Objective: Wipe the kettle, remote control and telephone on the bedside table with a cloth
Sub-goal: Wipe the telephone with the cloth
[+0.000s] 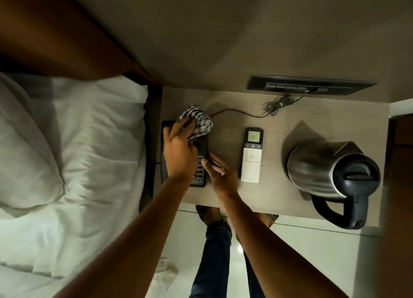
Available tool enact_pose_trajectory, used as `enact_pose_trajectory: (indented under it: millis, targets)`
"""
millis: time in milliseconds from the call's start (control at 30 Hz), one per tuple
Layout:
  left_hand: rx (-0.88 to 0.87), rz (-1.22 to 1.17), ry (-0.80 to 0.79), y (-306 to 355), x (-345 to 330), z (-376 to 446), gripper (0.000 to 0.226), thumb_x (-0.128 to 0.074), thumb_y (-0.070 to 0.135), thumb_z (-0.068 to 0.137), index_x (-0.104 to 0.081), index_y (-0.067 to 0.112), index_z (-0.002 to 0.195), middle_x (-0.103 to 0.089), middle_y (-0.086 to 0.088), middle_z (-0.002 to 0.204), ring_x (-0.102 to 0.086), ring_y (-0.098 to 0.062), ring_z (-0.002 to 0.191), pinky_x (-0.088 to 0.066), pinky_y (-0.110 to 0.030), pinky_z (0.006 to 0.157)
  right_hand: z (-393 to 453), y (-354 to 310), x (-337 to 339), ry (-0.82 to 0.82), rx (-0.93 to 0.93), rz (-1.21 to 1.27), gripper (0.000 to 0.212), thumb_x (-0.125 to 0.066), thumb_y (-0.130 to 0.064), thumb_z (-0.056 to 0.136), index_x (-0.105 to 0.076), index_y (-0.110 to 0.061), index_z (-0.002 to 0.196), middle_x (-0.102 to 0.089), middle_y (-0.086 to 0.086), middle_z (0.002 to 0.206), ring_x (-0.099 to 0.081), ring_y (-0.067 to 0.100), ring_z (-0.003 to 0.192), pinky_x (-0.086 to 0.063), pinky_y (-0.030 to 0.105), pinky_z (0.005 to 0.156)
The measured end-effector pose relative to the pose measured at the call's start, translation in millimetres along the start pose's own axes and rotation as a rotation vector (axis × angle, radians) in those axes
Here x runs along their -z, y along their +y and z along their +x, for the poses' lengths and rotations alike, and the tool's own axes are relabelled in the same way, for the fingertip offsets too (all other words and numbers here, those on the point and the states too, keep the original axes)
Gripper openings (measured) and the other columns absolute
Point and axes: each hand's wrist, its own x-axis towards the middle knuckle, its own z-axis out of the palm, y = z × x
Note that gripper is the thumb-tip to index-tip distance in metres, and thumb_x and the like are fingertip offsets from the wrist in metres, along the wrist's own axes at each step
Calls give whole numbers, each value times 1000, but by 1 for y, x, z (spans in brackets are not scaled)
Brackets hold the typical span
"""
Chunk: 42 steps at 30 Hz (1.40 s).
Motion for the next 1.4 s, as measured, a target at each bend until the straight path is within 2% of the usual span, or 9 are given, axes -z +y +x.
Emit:
enact_pose_trajectory:
  millis: [200,367,600,700,800,933,1100,1267,1400]
  targets:
    - [70,-13,-127,-14,-1,-56,42,-55,9,92,-64,18,132,-60,-5,138,-51,-20,125,-56,-36,97,-4,-2,1,-7,9,18,42,-68,7,97,-64,0,138,-74,2,121,-74,9,111,-60,21,90]
    - [108,-89,-90,-6,-4,-59,51,-58,-1,92,-61,19,138,-57,-6,140,-44,-12,123,-36,-12,95,-2,1,3,11,34,-21,33,-73,-3,97,-71,-9,130,-75,-7,114,-73,-3,107,-60,13,81]
    - [-121,41,-100,16,-17,3,51,-53,-4,91,-64,16,137,-56,-8,146,-47,-34,130,-51,-41,105,-4,0,1,26,52,32,40,-76,-6,95,-70,-7,134,-74,0,126,-70,2,115,-59,37,104]
    - [-8,12,-39,11,-18,0,44,-49,5,93,-67,15,132,-59,-10,142,-50,-35,126,-55,-45,101,-3,-1,2,6,32,44,41,-78,-10,94,-70,-13,135,-74,4,131,-72,-4,111,-60,22,93]
    - [20,34,-69,12,-18,-11,50,-49,1,91,-63,16,137,-52,-9,149,-44,-37,135,-53,-48,104,-1,1,2,27,30,32,30,-79,-11,94,-76,-22,122,-78,-5,122,-73,7,112,-62,37,99]
    - [100,3,-36,-1,-13,-27,55,-40,14,87,-62,17,138,-53,-8,146,-48,-36,128,-58,-47,95,0,-2,1,-38,54,-19,27,-81,-18,93,-75,-39,109,-78,-34,100,-73,-11,102,-59,11,81]
    - [71,-39,-190,-9,-14,-77,56,-58,-3,90,-59,21,141,-49,-5,149,-44,-28,133,-54,-43,102,7,8,7,26,98,-136,25,-57,3,105,-70,-2,126,-84,-6,95,-80,15,96,-62,19,74]
    - [76,10,-95,-2,-10,-33,58,-39,17,87,-59,17,141,-52,-8,148,-46,-32,130,-54,-40,101,0,2,2,-32,126,-120,40,-78,-26,96,-71,-16,135,-76,-14,115,-73,-9,104,-59,14,85]
    - [-43,111,-125,-15,-10,-32,54,-52,7,91,-58,20,143,-52,-5,150,-47,-31,131,-58,-39,94,1,-2,2,-47,187,-190,40,-76,-29,98,-70,-14,134,-78,0,124,-75,5,109,-61,19,89]
